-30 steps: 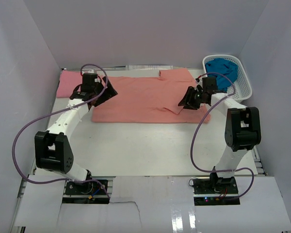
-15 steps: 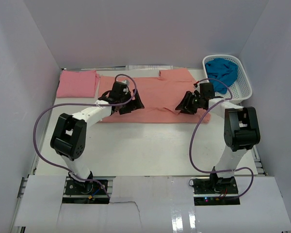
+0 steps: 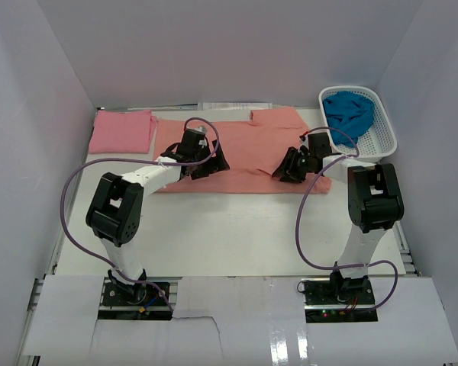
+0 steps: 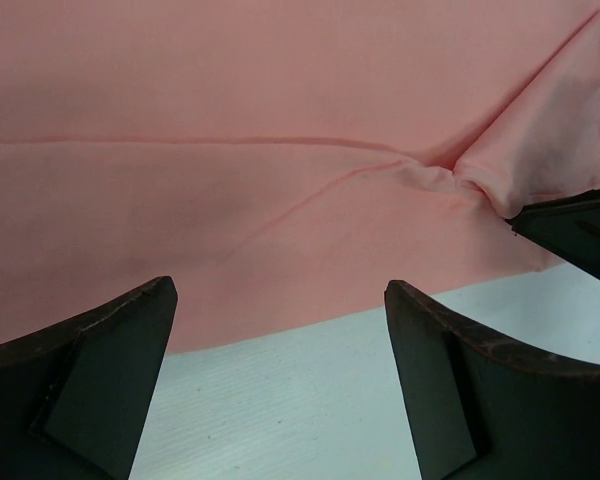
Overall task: Fold and stack the t-shirts
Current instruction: Fold the flattened tshirt in 1/3 of the way
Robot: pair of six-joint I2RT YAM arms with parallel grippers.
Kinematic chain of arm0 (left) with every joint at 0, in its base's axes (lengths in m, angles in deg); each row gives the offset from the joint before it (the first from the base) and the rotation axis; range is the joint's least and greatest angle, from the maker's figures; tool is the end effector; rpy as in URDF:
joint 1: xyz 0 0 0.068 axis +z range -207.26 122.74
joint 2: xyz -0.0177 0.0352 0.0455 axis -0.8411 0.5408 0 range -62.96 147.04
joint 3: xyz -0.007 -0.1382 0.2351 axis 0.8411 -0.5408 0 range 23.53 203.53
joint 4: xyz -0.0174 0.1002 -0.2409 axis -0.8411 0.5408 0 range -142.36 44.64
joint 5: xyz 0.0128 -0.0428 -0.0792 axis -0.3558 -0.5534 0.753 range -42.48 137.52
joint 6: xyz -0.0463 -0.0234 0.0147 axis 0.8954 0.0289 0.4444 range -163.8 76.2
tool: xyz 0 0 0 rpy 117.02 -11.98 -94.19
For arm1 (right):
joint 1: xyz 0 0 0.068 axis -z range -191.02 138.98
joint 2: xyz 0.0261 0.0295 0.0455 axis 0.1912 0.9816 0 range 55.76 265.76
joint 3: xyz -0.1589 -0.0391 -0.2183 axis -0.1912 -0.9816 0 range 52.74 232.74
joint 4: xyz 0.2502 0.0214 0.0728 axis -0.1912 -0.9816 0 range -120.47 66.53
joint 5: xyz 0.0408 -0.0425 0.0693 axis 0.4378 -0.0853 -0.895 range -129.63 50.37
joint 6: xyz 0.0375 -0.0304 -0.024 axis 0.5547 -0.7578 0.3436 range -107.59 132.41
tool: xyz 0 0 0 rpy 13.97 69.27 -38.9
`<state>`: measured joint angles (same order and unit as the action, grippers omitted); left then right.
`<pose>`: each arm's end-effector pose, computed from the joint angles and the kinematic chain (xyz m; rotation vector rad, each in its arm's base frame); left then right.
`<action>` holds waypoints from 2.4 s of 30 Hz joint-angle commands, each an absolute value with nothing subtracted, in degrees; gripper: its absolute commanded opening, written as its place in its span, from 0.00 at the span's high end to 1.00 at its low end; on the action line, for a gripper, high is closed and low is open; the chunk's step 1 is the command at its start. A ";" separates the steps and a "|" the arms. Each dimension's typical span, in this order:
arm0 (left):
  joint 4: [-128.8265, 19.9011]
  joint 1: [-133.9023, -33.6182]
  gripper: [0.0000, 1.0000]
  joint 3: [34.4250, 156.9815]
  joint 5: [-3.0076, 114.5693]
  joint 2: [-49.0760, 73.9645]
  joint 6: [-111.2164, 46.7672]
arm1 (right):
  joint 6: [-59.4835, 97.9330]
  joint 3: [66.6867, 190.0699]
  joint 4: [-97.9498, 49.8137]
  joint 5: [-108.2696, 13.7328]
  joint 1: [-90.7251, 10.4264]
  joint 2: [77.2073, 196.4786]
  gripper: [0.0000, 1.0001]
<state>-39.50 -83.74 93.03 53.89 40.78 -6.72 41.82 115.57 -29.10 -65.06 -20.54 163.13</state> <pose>0.3505 -0.1790 0.2015 -0.1758 2.4822 -0.6326 0.3756 0.0786 0.1549 0.2308 2.5022 0.8353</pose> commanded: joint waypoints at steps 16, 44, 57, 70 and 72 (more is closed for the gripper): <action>-39.00 -83.72 0.04 91.30 49.54 37.23 -7.33 | 43.00 123.31 -27.69 -63.71 -22.62 167.12 0.92; -35.41 -83.63 0.04 91.82 46.31 35.39 -8.30 | 40.98 138.47 -13.28 -71.27 -22.80 177.16 0.43; -25.38 -68.70 0.02 91.38 47.43 26.50 -13.02 | 31.66 116.99 -36.54 -36.06 -27.45 152.96 0.44; -17.73 -67.28 0.04 99.82 42.42 40.65 -19.63 | 29.72 122.17 -48.69 -26.45 -27.55 157.97 0.45; -18.08 -67.89 0.04 100.87 41.46 41.27 -19.28 | 29.55 122.44 -48.70 -26.53 -27.55 158.33 0.45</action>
